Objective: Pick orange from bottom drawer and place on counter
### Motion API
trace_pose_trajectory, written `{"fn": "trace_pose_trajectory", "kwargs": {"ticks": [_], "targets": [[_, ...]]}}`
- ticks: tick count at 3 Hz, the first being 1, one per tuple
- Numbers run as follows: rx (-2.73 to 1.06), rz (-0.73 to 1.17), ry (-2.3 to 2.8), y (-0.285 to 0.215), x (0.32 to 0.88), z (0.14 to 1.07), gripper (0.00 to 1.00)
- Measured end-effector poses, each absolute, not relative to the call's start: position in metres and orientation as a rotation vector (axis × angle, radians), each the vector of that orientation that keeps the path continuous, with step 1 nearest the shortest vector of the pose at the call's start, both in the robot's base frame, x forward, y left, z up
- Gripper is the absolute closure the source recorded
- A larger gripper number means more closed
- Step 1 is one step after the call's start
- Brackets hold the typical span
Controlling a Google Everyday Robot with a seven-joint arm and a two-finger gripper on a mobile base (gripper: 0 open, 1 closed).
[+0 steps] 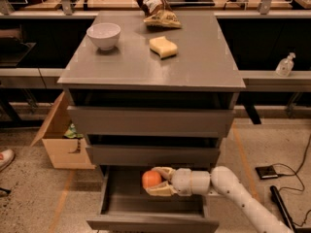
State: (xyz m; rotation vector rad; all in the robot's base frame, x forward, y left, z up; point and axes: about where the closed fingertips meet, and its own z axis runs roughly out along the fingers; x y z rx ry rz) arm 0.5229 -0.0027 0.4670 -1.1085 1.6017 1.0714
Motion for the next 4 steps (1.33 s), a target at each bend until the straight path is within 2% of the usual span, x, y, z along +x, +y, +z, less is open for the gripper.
{"fn": "trace_pose_trajectory", "kwargs": {"ticks": [3,4], "targets": [[-1.346,0.775,1.468,0.019,0.488,0.632,1.00],[-1.362,0.756,1.467,0.019,0.489,0.638,1.00]]}}
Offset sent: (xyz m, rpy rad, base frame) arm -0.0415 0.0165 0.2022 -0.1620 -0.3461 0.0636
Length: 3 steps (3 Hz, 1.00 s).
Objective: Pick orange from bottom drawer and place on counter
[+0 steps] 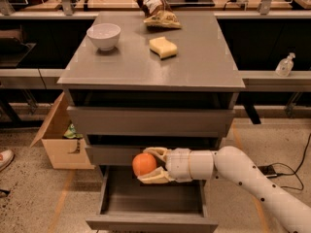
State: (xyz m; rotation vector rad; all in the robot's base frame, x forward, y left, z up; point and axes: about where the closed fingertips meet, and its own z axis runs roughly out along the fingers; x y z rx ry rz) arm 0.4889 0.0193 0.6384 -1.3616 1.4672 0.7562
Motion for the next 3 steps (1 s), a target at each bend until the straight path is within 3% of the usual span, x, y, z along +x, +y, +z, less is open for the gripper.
{"fn": "trace_pose_trajectory", "kwargs": {"ticks": [3], "targets": [[-1.394,0.624,1.463,0.051,0.524,0.752,1.00]]}}
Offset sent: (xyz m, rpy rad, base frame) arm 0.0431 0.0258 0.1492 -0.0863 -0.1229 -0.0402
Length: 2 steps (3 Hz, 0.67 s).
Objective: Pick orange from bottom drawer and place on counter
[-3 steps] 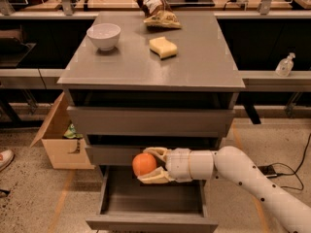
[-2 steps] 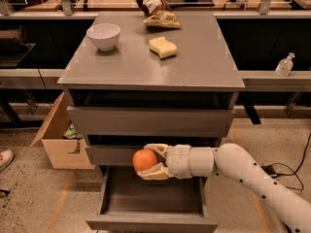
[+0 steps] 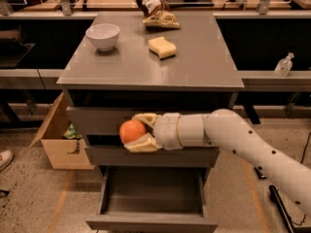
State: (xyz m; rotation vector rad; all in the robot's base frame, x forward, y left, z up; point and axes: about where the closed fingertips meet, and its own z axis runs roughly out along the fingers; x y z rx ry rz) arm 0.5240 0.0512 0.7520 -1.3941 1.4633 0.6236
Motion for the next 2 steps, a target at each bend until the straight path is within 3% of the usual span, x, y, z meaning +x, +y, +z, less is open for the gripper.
{"fn": "trace_pose_trajectory", "kwargs": {"ticks": [2], "targets": [[-1.408,0.552,1.451,0.096,0.563,0.826,1.00]]}}
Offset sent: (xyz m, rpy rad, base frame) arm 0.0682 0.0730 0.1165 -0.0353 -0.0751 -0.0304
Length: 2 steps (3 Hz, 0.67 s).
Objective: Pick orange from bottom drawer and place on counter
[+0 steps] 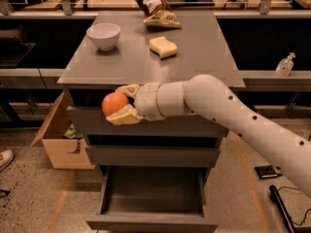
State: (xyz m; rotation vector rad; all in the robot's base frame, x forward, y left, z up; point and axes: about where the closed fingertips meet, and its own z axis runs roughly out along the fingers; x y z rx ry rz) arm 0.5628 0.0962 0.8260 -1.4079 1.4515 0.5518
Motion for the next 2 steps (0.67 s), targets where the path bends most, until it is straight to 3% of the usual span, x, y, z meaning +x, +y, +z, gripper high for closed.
{"fn": "trace_pose_trajectory", "kwargs": {"ticks": [2], "targets": [[-1.429,0.532,1.420,0.153,0.640,0.874,1.00]]}}
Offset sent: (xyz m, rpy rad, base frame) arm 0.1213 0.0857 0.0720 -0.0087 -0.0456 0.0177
